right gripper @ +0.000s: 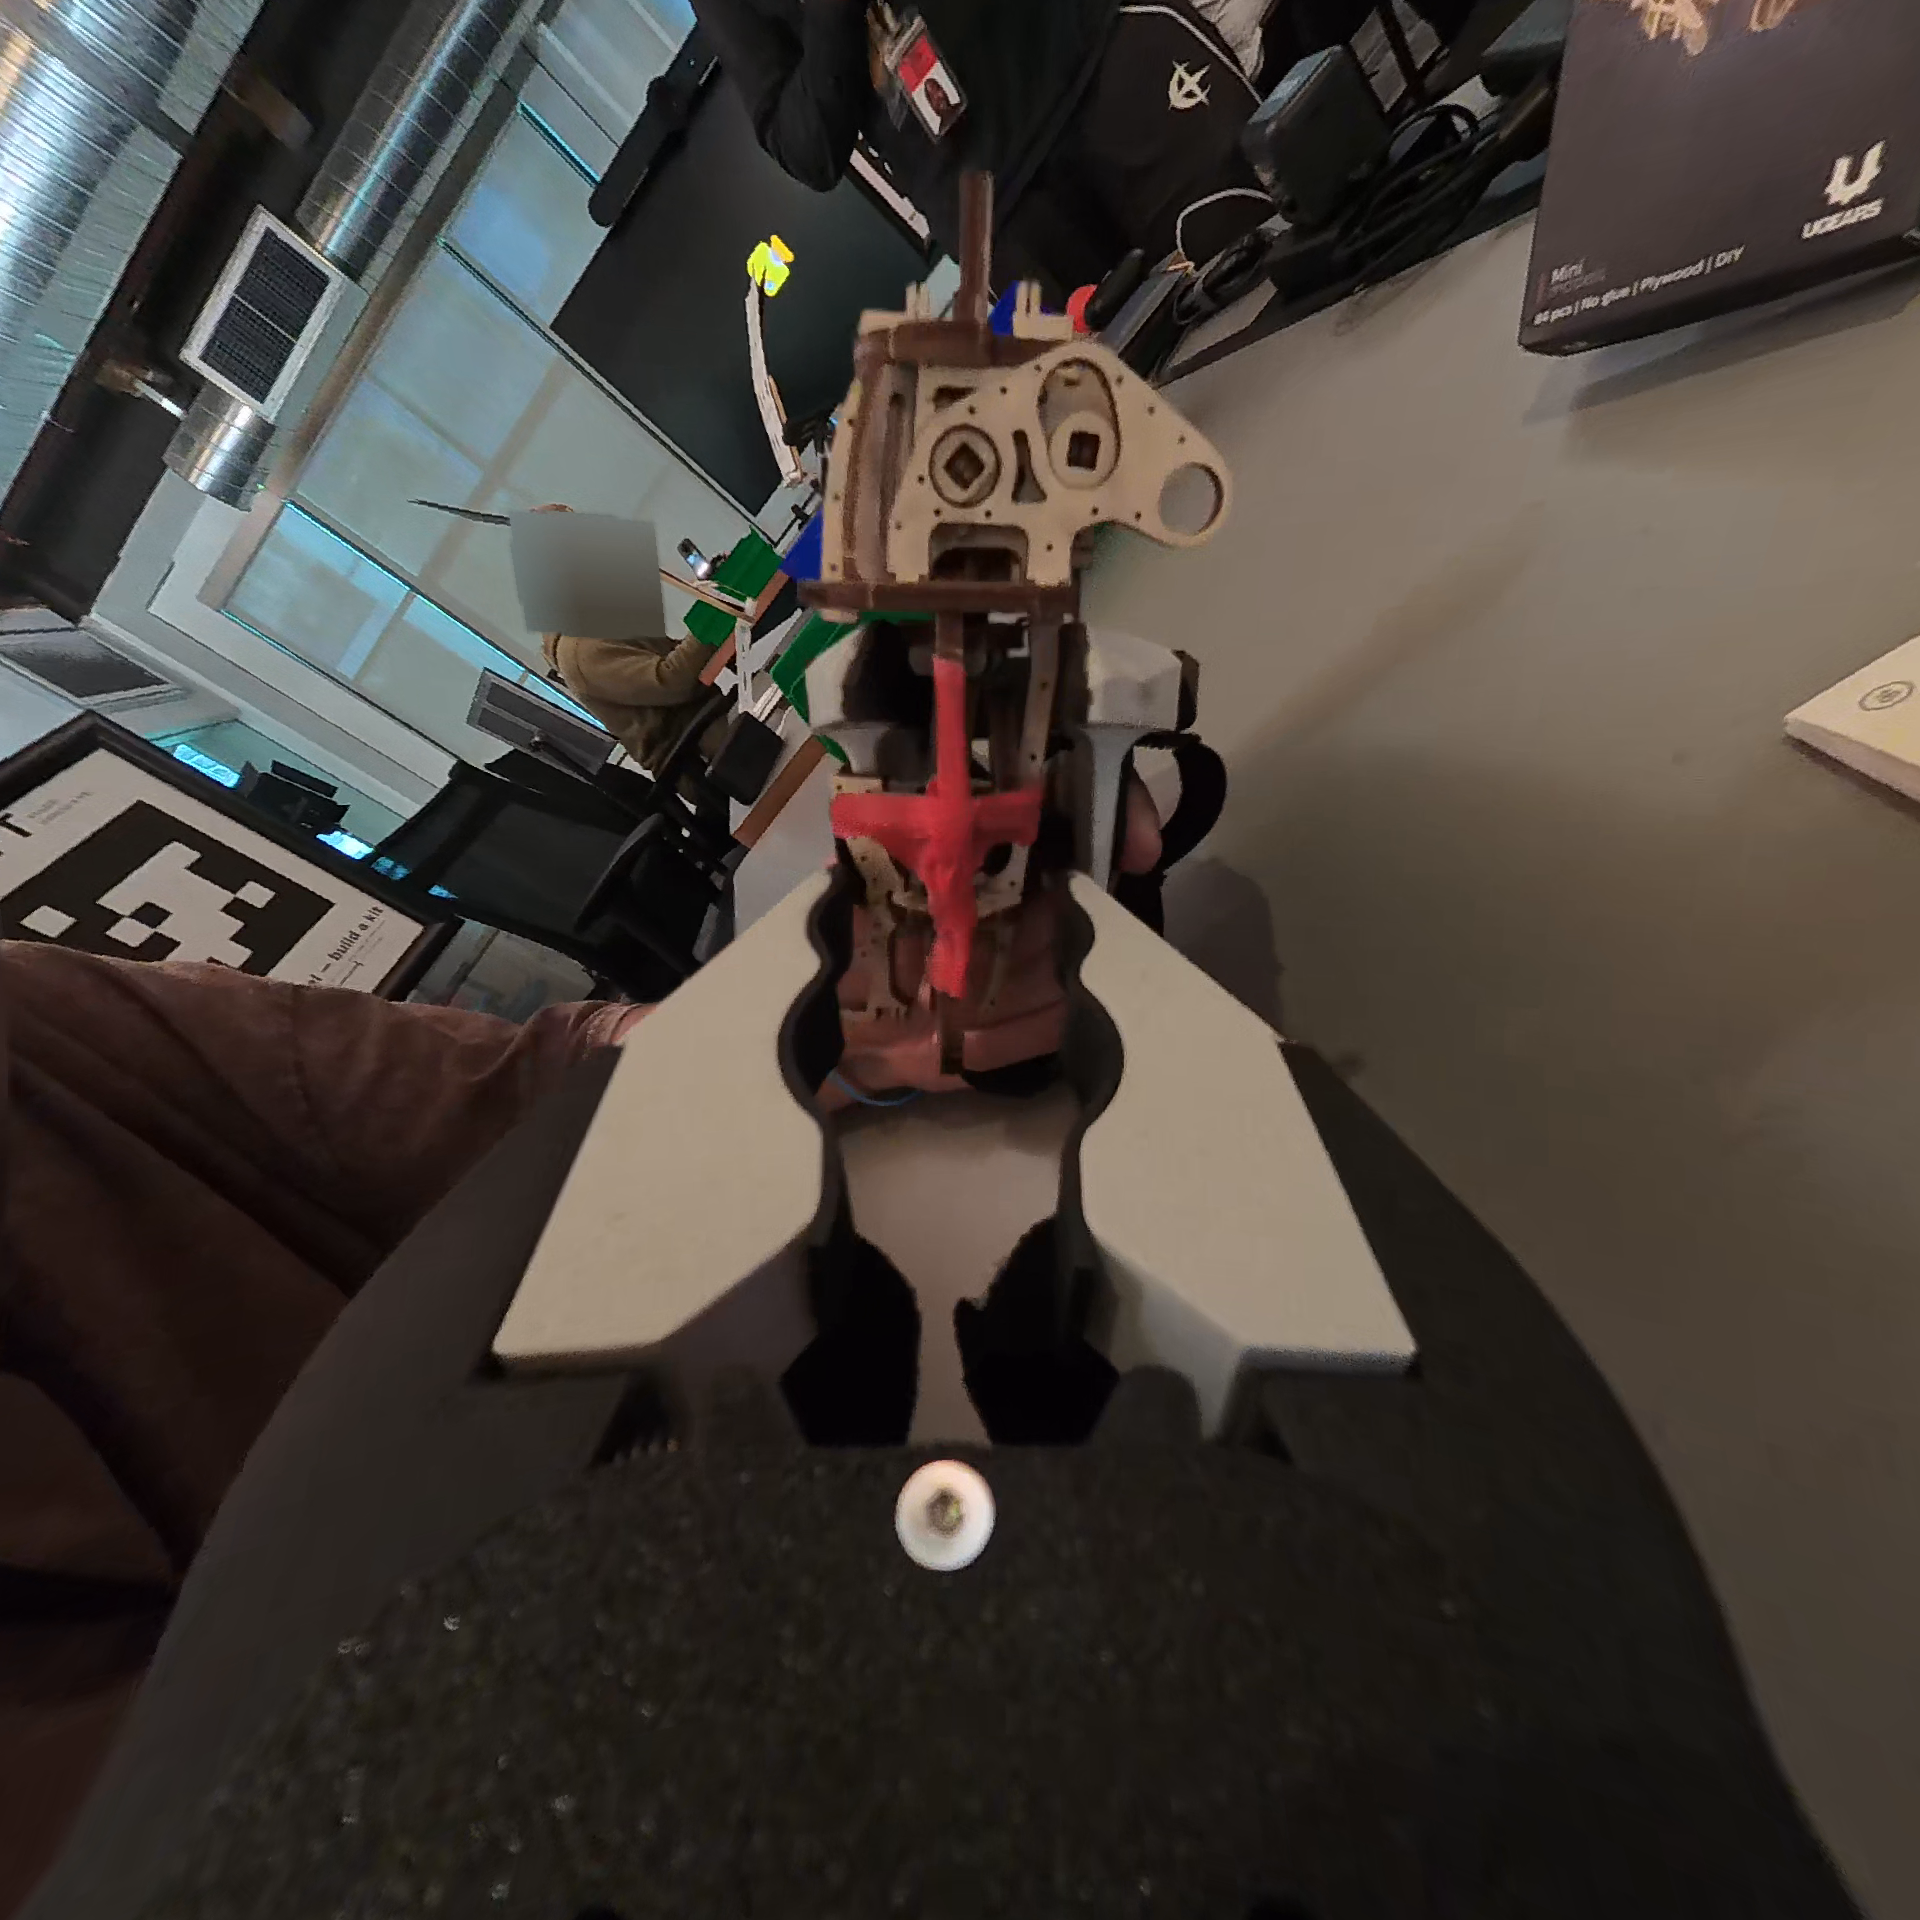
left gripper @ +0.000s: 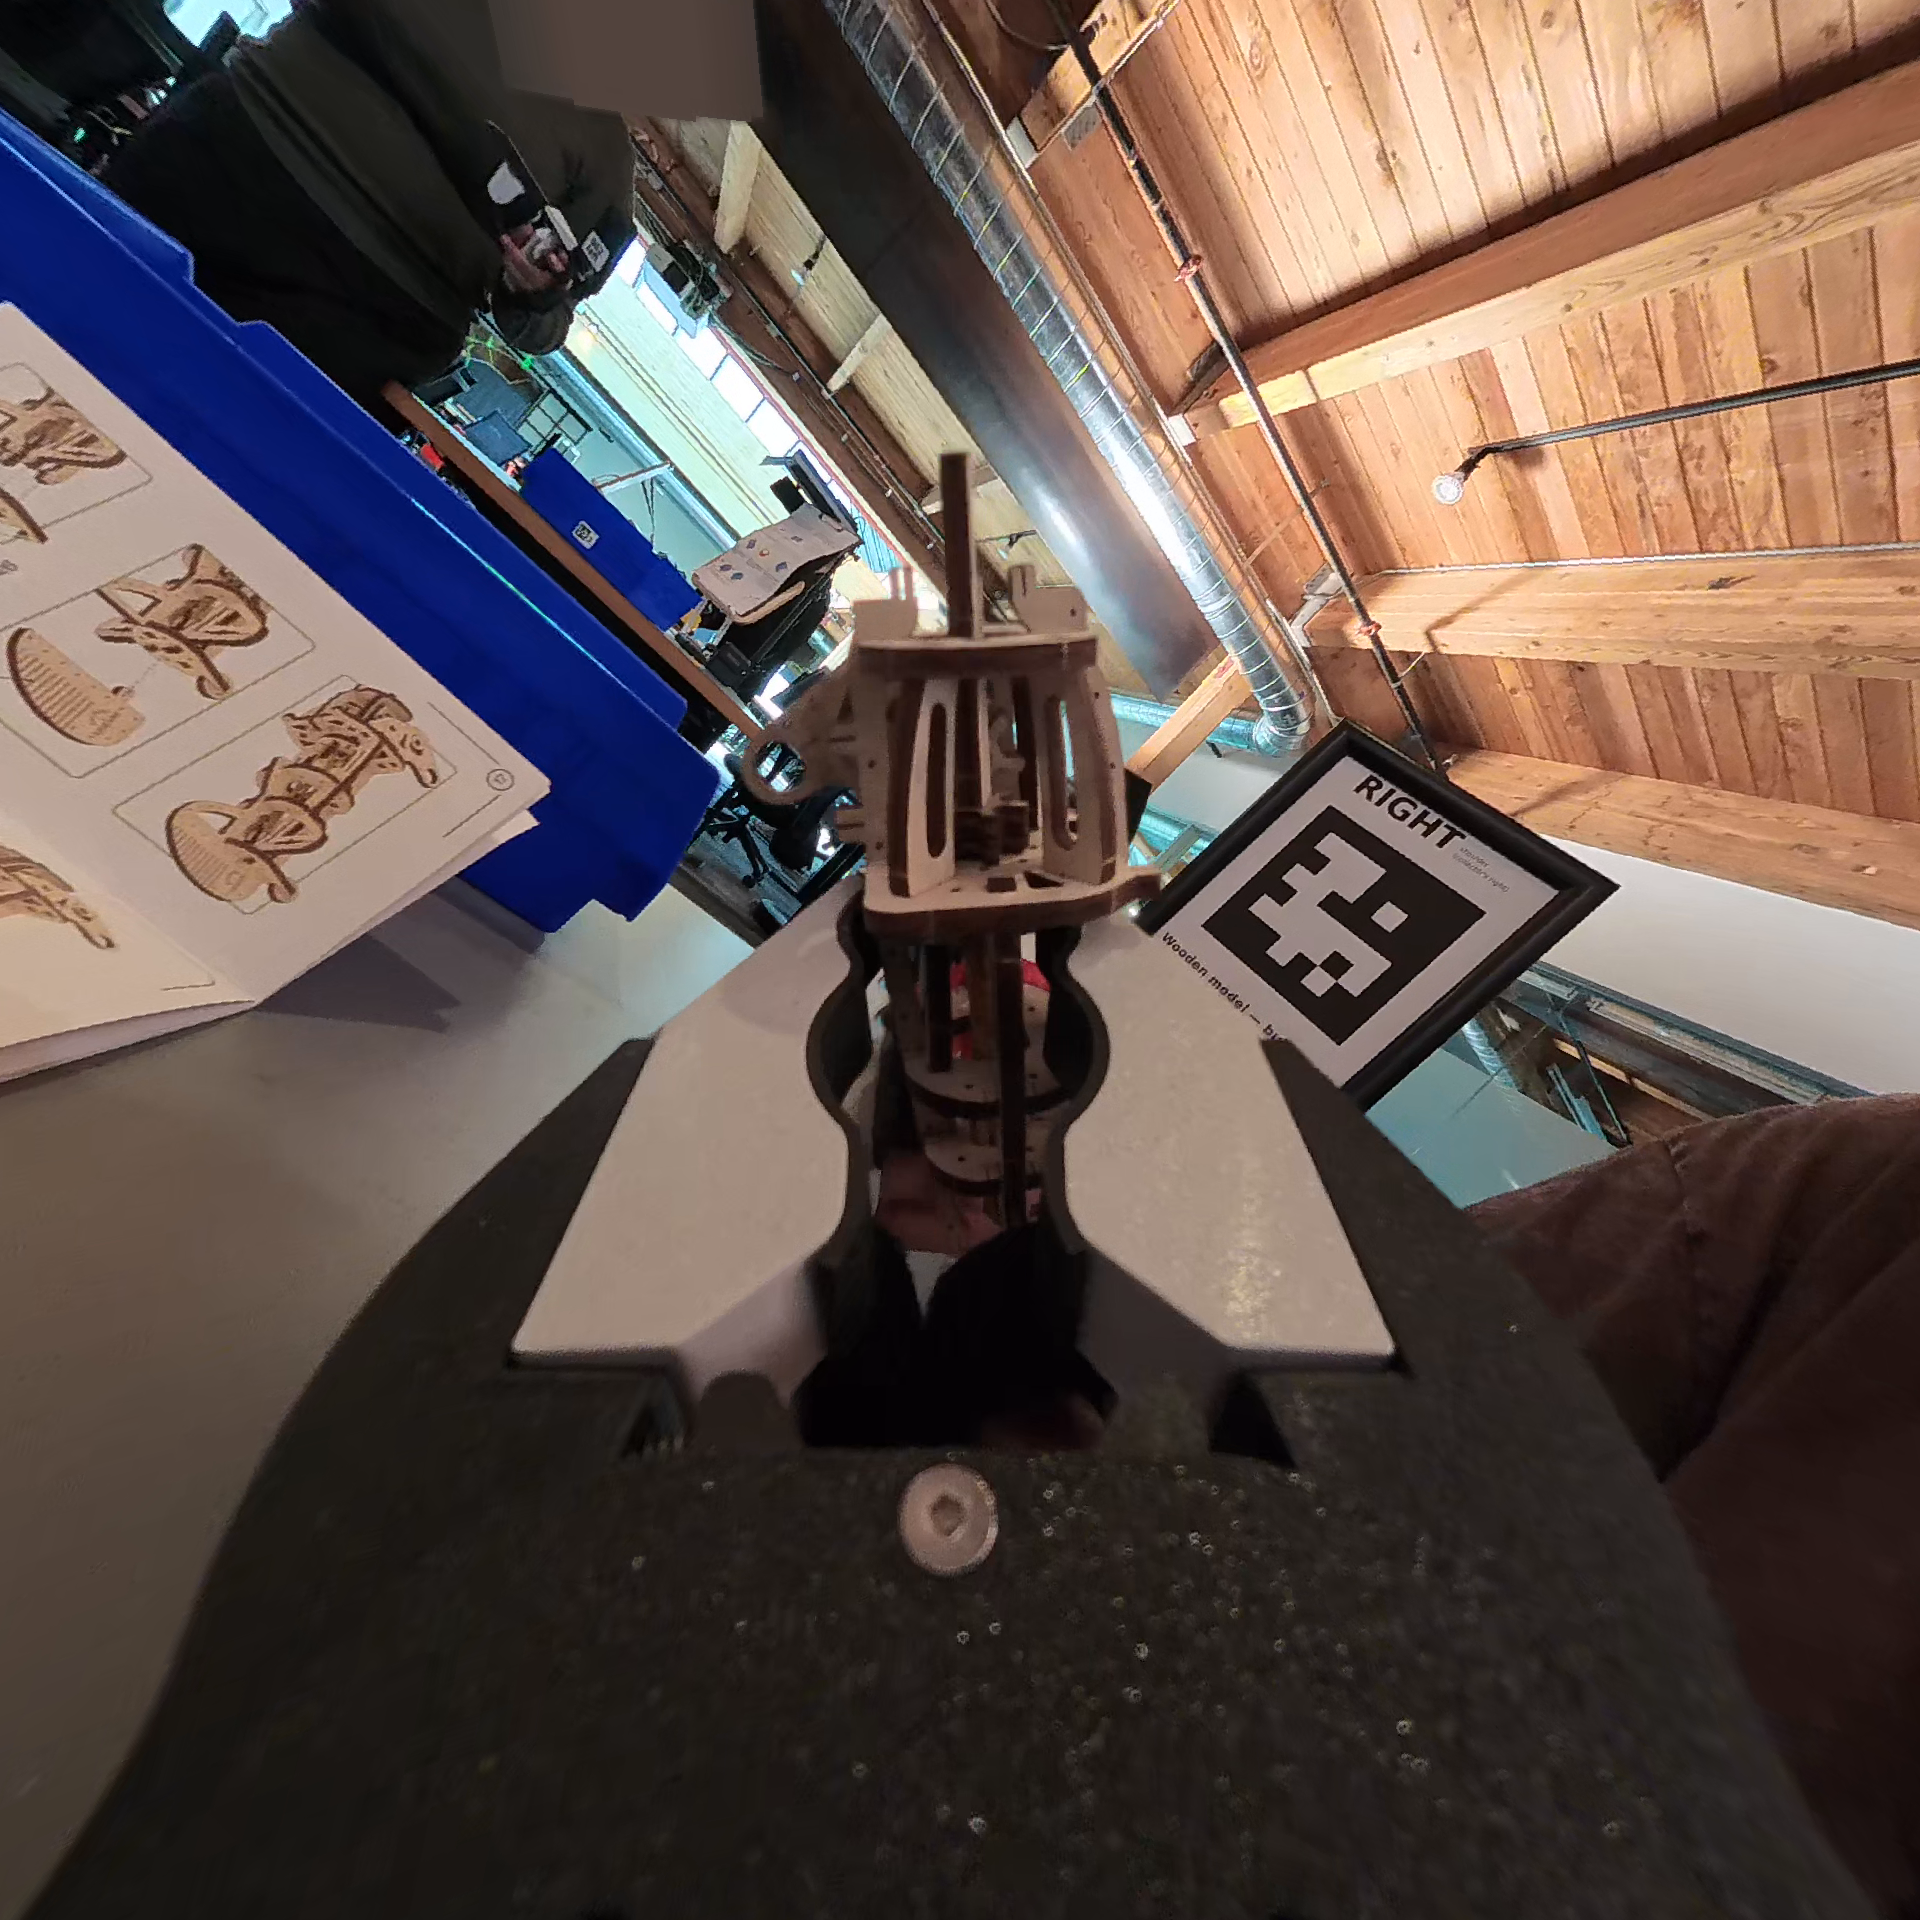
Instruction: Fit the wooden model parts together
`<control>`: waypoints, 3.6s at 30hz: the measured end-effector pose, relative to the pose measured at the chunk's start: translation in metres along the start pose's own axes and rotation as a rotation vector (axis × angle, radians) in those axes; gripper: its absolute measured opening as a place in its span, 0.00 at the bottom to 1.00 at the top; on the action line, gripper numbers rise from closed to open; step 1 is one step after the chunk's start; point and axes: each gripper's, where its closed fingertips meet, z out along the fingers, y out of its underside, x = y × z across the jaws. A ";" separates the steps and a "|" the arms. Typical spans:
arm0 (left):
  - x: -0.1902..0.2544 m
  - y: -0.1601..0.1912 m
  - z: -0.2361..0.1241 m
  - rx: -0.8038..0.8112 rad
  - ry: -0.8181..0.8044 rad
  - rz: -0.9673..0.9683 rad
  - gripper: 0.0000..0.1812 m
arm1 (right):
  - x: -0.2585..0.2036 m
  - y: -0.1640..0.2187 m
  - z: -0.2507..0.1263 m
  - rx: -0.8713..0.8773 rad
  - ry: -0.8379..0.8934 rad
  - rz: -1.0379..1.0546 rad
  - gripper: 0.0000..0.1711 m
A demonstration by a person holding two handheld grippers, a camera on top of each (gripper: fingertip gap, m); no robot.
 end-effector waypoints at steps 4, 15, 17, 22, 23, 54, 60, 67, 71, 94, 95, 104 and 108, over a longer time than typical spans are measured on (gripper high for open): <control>-0.001 0.000 -0.001 0.000 -0.005 -0.003 0.14 | 0.001 0.001 0.001 -0.014 0.016 -0.027 0.16; -0.008 -0.002 -0.001 0.029 -0.061 -0.002 0.13 | 0.010 0.001 0.003 -0.026 0.142 -0.078 0.15; -0.009 -0.004 -0.003 0.040 -0.068 -0.010 0.13 | 0.011 0.000 0.004 -0.020 0.151 -0.076 0.15; -0.012 -0.006 -0.005 0.063 -0.095 -0.010 0.13 | 0.014 0.000 0.006 -0.011 0.175 -0.091 0.16; -0.011 -0.006 -0.006 0.070 -0.093 -0.015 0.13 | 0.015 -0.001 0.007 -0.002 0.179 -0.097 0.16; -0.014 -0.001 -0.024 -0.152 -0.107 0.102 0.42 | 0.040 -0.018 -0.011 0.193 0.103 -0.163 0.15; -0.014 0.013 -0.021 -0.234 -0.115 0.129 0.41 | 0.032 -0.015 -0.012 0.183 0.179 -0.325 0.16; -0.005 0.025 -0.017 -0.293 -0.089 0.198 0.29 | 0.019 -0.012 -0.005 0.158 0.153 -0.426 0.15; -0.001 0.029 -0.014 -0.316 -0.099 0.259 0.26 | 0.016 -0.003 0.004 0.104 0.173 -0.523 0.16; 0.004 -0.001 -0.019 -0.205 -0.288 0.456 0.37 | 0.006 -0.025 -0.016 0.241 0.171 -0.513 0.16; 0.007 0.004 -0.019 -0.230 -0.256 0.453 0.37 | 0.006 -0.025 -0.015 0.239 0.175 -0.517 0.16; 0.010 0.010 -0.014 -0.220 -0.196 0.415 0.20 | -0.002 -0.021 -0.009 0.218 0.134 -0.530 0.16; 0.017 0.014 -0.014 -0.241 -0.163 0.419 0.19 | -0.008 -0.016 -0.008 0.209 0.064 -0.495 0.16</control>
